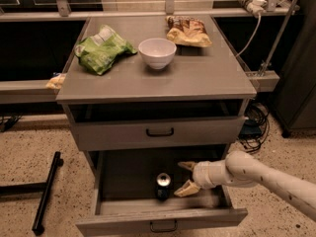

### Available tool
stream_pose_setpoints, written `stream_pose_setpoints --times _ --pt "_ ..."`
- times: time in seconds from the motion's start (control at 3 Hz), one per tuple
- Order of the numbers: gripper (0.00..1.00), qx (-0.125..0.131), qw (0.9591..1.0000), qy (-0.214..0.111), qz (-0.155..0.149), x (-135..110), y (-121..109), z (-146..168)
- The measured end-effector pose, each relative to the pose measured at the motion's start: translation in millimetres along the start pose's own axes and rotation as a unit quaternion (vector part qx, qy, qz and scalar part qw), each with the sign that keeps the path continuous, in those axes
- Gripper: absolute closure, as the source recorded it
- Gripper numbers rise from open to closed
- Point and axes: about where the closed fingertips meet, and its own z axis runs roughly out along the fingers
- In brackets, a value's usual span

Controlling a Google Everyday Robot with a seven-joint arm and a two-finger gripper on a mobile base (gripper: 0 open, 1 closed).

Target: Pick pepsi can from middle drawer and place on counter

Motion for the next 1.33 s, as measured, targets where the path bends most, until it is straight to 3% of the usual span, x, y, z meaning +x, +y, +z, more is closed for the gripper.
stream_pose_setpoints --times 0.67,1.33 --pt "0.30 -0.023 0.9992 -0.032 0.004 -7.2 -5.0 28.5" --pt "0.24 -0.054 0.9965 -0.056 0.032 -17.0 9.4 43.8"
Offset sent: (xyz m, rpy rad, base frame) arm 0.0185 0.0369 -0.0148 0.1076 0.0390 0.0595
